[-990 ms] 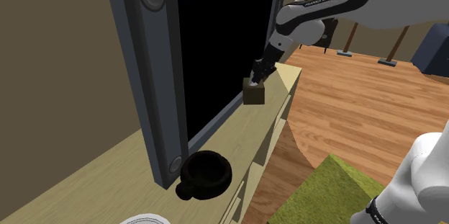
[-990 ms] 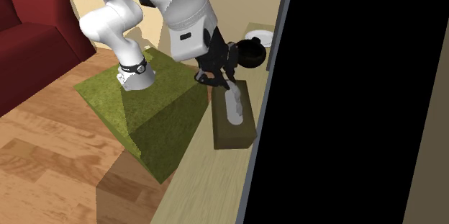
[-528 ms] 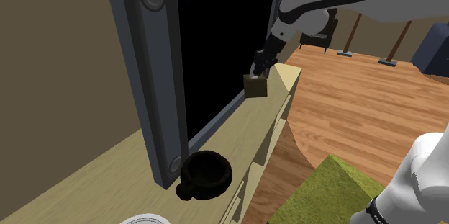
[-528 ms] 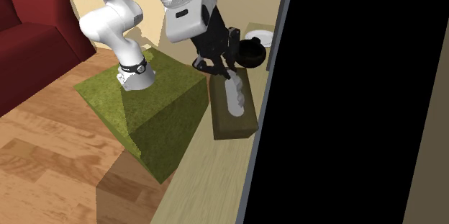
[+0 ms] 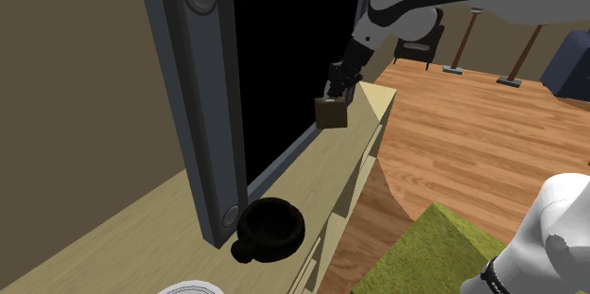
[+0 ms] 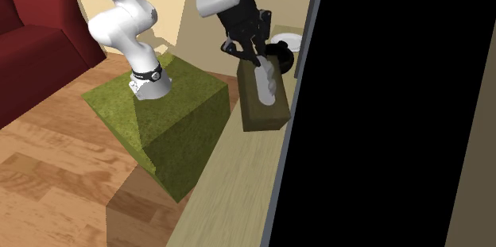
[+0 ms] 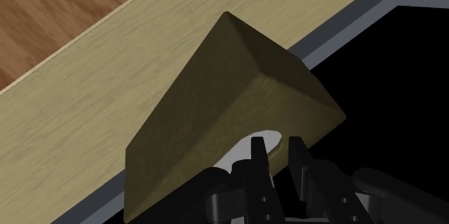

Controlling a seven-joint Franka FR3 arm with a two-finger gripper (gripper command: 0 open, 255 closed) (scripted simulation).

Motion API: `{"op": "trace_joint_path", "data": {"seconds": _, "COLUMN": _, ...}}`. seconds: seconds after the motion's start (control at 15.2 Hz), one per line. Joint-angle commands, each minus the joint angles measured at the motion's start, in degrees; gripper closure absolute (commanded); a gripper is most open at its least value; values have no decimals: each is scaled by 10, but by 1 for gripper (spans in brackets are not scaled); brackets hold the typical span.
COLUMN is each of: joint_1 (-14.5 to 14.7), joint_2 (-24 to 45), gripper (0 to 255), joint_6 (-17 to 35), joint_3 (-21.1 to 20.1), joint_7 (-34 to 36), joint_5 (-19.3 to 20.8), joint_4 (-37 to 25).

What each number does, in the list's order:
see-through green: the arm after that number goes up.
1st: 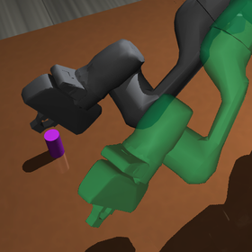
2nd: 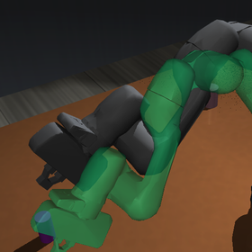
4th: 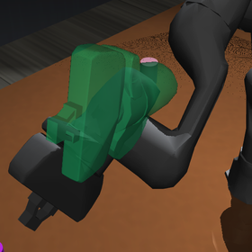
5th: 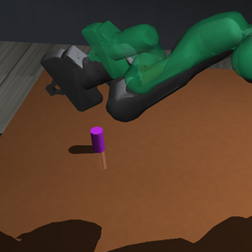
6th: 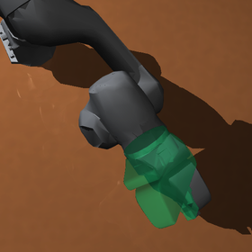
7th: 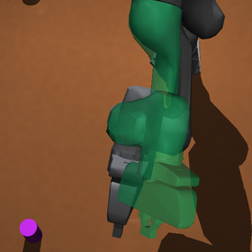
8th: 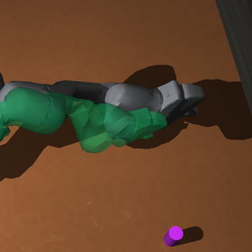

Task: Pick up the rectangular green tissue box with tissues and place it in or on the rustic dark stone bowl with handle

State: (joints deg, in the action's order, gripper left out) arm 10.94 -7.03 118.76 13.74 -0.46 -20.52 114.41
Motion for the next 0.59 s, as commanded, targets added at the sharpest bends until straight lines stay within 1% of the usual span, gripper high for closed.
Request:
{"op": "trace_joint_path", "data": {"seconds": 0.0, "joint_1": 11, "joint_2": -25, "gripper": 255, "joint_6": 10, "joint_3": -18, "joint_7": 31, "joint_5": 10, "joint_4": 24}}
{"op": "trace_joint_path", "data": {"seconds": 0.53, "joint_1": 49, "joint_2": -87, "gripper": 255, "joint_6": 42, "joint_3": -93, "joint_7": 149, "joint_5": 30, "joint_4": 82}}
